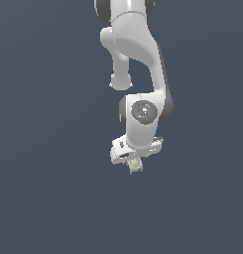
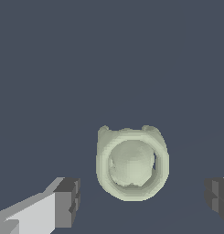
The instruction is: Pick up the object and move it to a goal position.
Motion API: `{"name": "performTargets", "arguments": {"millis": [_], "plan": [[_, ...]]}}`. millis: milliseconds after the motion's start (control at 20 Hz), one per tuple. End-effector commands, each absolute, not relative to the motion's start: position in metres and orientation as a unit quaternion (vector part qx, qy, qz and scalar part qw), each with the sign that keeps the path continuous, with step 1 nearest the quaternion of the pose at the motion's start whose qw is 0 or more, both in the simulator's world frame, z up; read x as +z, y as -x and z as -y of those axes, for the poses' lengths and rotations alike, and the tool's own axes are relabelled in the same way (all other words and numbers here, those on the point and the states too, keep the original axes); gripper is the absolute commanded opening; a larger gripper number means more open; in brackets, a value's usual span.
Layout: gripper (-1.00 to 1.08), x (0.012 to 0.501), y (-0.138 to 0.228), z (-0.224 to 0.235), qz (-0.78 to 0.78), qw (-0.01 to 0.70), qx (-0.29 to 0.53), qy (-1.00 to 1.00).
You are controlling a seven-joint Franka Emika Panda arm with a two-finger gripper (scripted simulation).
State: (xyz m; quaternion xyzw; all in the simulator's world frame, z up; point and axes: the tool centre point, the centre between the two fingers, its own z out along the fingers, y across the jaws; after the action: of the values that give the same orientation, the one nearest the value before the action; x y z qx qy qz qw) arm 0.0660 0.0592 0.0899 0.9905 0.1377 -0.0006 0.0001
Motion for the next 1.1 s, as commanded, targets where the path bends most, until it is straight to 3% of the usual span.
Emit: {"name": "performTargets", "arguments": {"millis": [0, 750, 800, 1050], "plan": [[1.0, 0.087, -0.066, -0.059, -0.138, 0.0, -0.001, -0.99], [1.0, 0.04, -0.067, -0.06, -0.139, 0.0, 0.0, -0.99], [-1.0, 0.04, -0.067, -0.06, -0.139, 0.0, 0.0, -0.99], [-1.0, 0.04, -0.067, -0.06, -0.139, 0.0, 0.0, -0.99]]}}
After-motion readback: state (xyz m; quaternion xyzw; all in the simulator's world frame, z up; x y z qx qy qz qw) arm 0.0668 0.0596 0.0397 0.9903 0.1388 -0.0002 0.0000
